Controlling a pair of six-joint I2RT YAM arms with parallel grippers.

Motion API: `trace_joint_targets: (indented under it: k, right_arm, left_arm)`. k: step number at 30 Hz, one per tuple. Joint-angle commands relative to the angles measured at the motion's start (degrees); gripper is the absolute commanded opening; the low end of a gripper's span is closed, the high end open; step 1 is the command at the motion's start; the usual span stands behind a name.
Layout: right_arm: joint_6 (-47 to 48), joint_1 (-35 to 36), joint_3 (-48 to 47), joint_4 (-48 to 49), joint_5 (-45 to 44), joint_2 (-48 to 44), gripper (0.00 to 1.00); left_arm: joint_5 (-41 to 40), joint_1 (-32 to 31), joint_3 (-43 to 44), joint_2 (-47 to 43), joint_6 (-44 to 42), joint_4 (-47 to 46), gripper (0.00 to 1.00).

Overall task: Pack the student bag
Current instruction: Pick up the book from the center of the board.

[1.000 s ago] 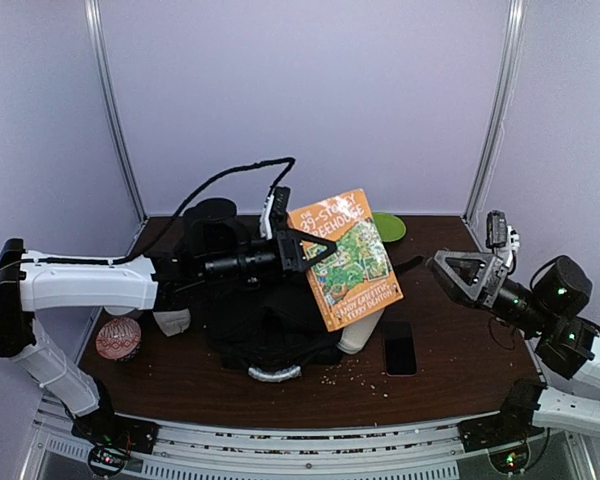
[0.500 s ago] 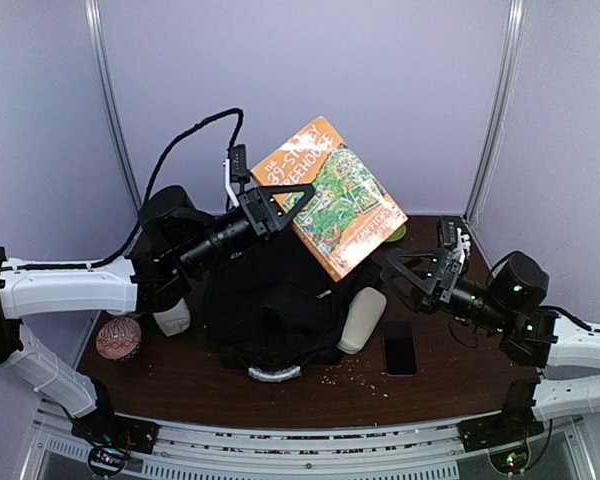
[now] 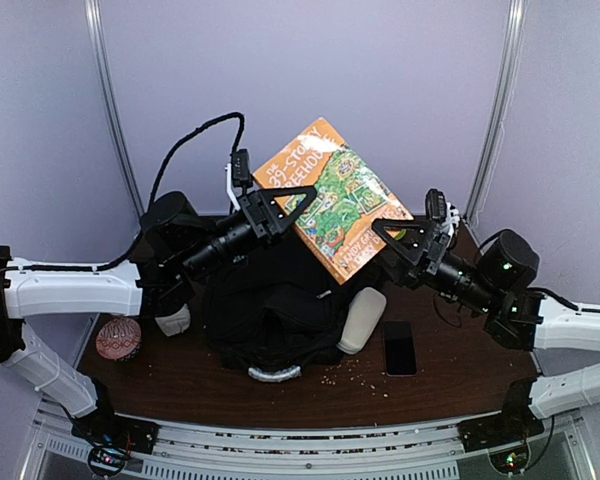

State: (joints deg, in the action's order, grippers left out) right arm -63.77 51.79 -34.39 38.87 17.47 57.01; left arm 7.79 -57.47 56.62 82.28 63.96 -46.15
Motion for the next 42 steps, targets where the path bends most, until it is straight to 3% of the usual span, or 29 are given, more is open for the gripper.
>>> trace_joint_targets:
  k: [1,9,10,13,16,19,22,25,29,32,42]
  right_arm:
    - [-2.9,0.4,-1.0,5.6,-1.9,2.1,0.65]
    - [-5.0,0.4,-1.9,9.9,-1.2,4.3,0.09]
    - [-4.2,0.4,-2.0,8.7,-1.7,3.5,0.01]
    - [-0.1,0.1,-2.0,0.8,-3.8,-0.6,0.0]
    - [7.1,0.0,-2.4,-12.5,-8.2,-7.2,0.0]
    - [13.9,0.0,-1.8,-26.8,-14.4,-14.2,0.0]
    - [16.1,0.0,1.4,-35.8,-20.4,-20.2,0.0]
    - [16.6,-0.1,4.7,-42.0,-23.7,-24.1,0.0]
    - [15.6,-0.1,8.8,-45.4,-25.3,-28.9,0.0]
    - [15.6,-0.1,9.4,-48.0,-26.0,-31.2,0.0]
    - [15.8,0.0,9.7,-50.0,-25.3,-34.0,0.0]
  left_arm:
    - [0.3,-0.3,0.2,-0.2,1.0,-8.3,0.0]
    - [-0.8,-0.3,-1.1,-1.2,0.2,-7.1,0.02]
    - [-0.9,-0.2,-1.4,-1.7,-0.5,-6.3,0.12]
    - [-1.7,0.1,-2.7,-5.0,-4.3,-0.1,0.61]
    - [-7.8,0.3,-3.9,-11.8,-12.8,17.5,0.96]
    - [-18.3,0.3,0.1,-16.8,-26.0,43.7,0.98]
    - [-28.9,-0.1,8.3,-15.5,-39.3,69.2,0.98]
    - [-36.1,-2.1,13.5,-11.9,-48.2,85.8,0.96]
    - [-41.1,-9.9,15.9,-5.3,-54.9,95.4,0.97]
    - [-42.0,-11.5,16.6,-0.5,-54.7,101.3,0.98]
    - [-40.5,-11.3,15.9,6.8,-57.6,97.8,0.98]
